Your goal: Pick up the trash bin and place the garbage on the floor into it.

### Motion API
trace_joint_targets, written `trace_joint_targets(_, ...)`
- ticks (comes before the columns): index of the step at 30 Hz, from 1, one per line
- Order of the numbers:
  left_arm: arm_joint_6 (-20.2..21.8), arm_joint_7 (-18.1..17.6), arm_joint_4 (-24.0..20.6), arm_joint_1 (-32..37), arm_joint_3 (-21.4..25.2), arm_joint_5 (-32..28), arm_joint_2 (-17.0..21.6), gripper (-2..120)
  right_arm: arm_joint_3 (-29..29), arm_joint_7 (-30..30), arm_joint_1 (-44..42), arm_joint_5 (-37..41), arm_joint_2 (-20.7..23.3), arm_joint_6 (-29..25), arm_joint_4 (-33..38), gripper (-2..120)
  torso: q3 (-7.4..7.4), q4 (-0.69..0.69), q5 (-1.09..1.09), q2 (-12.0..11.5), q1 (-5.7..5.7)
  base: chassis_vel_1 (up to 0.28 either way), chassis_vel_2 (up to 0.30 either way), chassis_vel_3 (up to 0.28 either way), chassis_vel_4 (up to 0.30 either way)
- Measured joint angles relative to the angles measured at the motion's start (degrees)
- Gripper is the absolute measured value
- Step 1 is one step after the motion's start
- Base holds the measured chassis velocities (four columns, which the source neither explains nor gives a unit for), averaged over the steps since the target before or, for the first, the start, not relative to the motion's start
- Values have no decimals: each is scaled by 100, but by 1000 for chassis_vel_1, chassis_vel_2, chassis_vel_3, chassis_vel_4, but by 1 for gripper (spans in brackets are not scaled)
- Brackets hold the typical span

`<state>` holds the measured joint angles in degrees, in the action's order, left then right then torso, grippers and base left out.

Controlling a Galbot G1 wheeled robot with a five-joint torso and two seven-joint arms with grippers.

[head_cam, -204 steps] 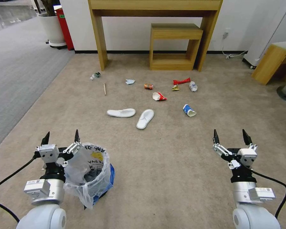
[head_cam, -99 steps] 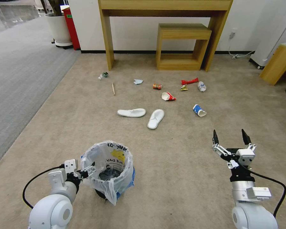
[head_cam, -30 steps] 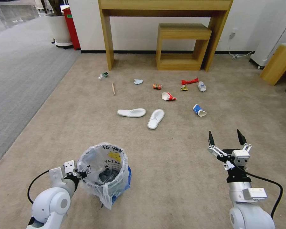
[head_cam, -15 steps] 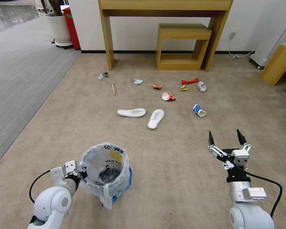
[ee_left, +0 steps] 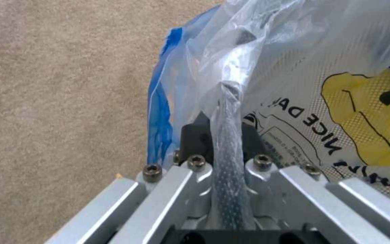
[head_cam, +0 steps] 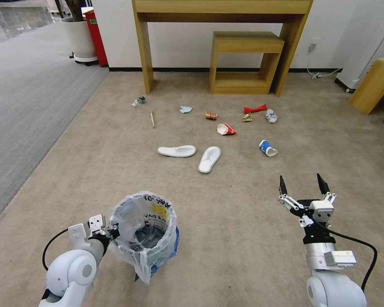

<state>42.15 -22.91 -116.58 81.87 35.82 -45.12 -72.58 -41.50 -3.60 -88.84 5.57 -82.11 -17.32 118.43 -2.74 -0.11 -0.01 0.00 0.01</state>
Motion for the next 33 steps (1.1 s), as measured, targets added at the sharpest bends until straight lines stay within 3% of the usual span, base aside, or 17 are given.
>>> trace_joint_targets(4, 5, -49, -103, 28, 108, -116, -80, 2, -3, 32, 2, 26, 17, -3, 15, 100, 0, 0, 0, 0, 0, 0, 0, 0, 0)
trace_joint_targets(14, 5, -1028, -1281, 42, 675, -1456, -614, 2, -46, 63, 1, 126, 21, -21, 82, 100, 0, 0, 2, 0, 0, 0, 0, 0, 0)
trace_joint_targets(22, 5, -1402, -1608, 80, 838, -2145, -696, 2, -107, 63, -28, 94, -15, -88, 111, 100, 0, 0, 1, 0, 0, 0, 0, 0, 0)
trace_joint_targets(29, -6, -1788, -1888, 12, 1374, -3299, -807, 2, -157, 55, -34, 84, -5, -164, 76, 100, 0, 0, 1, 0, 0, 0, 0, 0, 0)
trace_joint_targets(33, -15, -1842, -1951, 49, 1499, -3415, -814, 2, -170, 54, -23, 95, 5, -194, 32, 100, 0, 0, 1, 0, 0, 0, 0, 0, 0)
